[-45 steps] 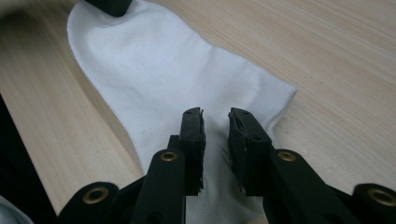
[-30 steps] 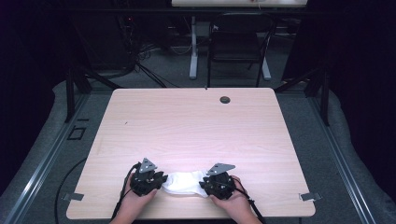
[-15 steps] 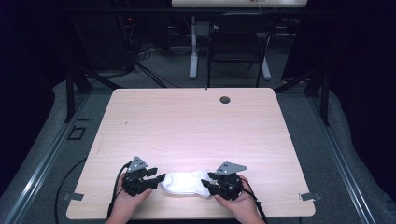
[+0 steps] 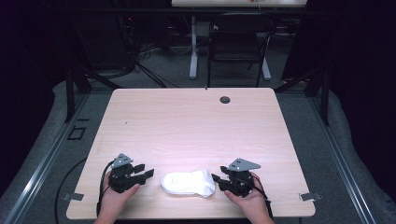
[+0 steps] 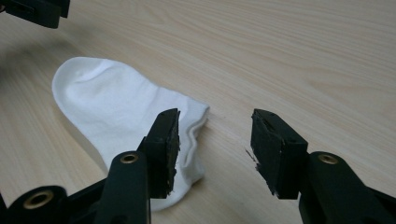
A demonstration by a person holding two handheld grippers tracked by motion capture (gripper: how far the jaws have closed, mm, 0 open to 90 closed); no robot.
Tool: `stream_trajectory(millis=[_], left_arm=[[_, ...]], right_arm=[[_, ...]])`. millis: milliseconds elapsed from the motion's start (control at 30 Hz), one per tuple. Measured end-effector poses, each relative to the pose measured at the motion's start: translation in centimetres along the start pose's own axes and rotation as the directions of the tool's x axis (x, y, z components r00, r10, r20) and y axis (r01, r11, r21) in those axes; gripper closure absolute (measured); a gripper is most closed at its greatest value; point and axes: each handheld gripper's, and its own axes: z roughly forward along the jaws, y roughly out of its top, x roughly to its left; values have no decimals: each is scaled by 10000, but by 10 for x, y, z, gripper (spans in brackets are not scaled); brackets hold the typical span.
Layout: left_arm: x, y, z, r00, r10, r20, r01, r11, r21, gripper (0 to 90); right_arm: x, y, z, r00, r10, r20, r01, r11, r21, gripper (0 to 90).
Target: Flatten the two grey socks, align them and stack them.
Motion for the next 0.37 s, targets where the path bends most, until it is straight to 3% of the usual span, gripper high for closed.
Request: stream_trajectory(millis=[200,367], left_arm=[[11,-2,0,9989,-26,-476,28,10000,59,461],[16,-2,3,9986,-176,-503,183,9998,126,458]], right_arm=[[-10,-4,2,9992,173,369,-177,9998,104,505],[-17,-7,5,9976,404,568,-417,9989,210,504]])
